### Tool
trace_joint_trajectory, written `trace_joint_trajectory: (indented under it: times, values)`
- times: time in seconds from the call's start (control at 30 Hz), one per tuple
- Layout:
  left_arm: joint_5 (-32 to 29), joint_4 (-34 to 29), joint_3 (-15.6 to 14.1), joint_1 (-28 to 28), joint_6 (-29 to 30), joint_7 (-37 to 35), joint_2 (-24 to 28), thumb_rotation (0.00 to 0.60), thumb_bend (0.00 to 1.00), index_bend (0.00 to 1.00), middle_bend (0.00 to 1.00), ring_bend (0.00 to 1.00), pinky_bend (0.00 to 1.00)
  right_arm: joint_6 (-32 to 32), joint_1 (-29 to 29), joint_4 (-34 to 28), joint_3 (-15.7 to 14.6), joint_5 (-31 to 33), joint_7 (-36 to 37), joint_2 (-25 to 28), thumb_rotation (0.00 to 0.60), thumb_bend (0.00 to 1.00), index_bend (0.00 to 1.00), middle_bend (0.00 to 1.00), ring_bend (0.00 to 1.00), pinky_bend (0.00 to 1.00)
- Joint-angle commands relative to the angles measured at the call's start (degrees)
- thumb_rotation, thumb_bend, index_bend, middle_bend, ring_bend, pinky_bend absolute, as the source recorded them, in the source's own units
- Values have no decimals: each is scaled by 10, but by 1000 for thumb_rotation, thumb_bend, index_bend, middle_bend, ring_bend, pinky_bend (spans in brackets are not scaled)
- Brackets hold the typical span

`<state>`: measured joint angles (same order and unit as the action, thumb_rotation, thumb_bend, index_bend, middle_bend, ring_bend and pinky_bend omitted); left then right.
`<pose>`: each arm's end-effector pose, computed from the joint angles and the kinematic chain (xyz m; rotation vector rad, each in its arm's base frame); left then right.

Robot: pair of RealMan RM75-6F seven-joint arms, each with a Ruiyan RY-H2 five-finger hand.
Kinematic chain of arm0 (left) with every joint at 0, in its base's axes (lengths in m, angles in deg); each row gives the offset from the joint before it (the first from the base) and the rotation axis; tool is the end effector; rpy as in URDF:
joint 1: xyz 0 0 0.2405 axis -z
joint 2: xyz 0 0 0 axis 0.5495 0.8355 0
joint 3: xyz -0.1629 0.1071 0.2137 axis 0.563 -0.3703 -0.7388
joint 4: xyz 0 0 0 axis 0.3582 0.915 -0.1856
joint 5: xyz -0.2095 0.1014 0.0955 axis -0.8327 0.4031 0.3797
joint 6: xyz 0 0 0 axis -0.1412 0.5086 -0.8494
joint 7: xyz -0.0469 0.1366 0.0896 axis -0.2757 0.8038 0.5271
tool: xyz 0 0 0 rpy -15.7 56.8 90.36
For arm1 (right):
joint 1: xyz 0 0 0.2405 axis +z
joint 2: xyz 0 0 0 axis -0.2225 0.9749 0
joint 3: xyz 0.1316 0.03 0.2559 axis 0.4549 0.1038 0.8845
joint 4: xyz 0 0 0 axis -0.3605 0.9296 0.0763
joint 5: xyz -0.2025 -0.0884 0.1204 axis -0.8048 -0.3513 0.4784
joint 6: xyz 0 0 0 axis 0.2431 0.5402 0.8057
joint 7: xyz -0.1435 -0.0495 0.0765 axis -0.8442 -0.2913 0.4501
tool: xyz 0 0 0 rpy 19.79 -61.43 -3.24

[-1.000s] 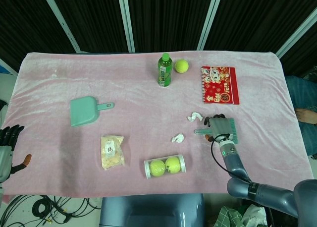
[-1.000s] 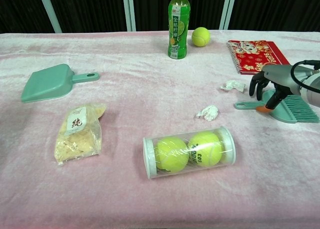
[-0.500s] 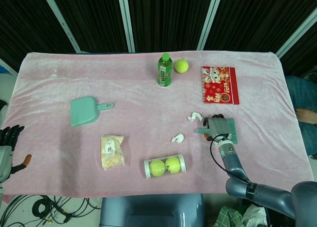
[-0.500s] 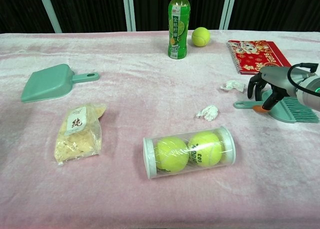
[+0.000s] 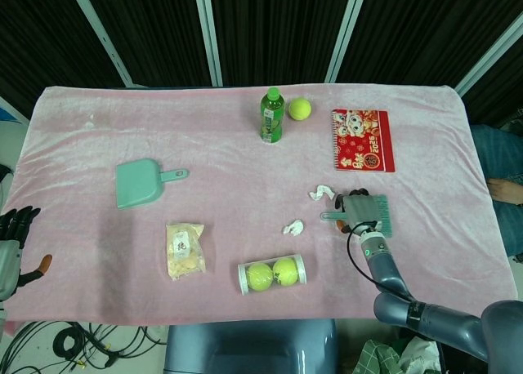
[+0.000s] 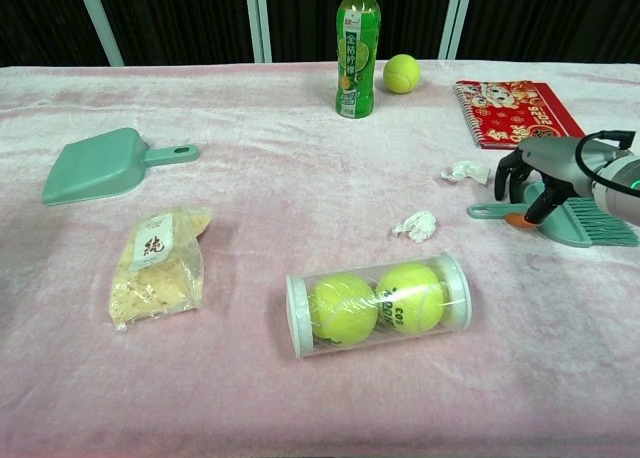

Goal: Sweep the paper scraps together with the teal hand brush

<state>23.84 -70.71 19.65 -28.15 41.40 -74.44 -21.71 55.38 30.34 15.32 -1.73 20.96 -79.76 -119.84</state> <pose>-0.3579 0.2158 0.1289 -1.3322 -0.9435 -0.7929 -0.2601 -0.4189 -0.0777 1.6550 -1.1567 0.5766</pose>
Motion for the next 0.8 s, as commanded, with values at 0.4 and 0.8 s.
trace_joint_trajectory:
  times: [0.4,0.8]
  values:
    - [0,-1,0,0,-1,-1,1,600,309,113,75,6,102,-6,0,8,1,-8,-8,-6,600,287,455,497,240,156]
    - [-2,-2,0,1,-2,-2,2,600,309,119,75,7,140,-2,-7,-14,16,-29,17,6,600,392,593,574,288,156]
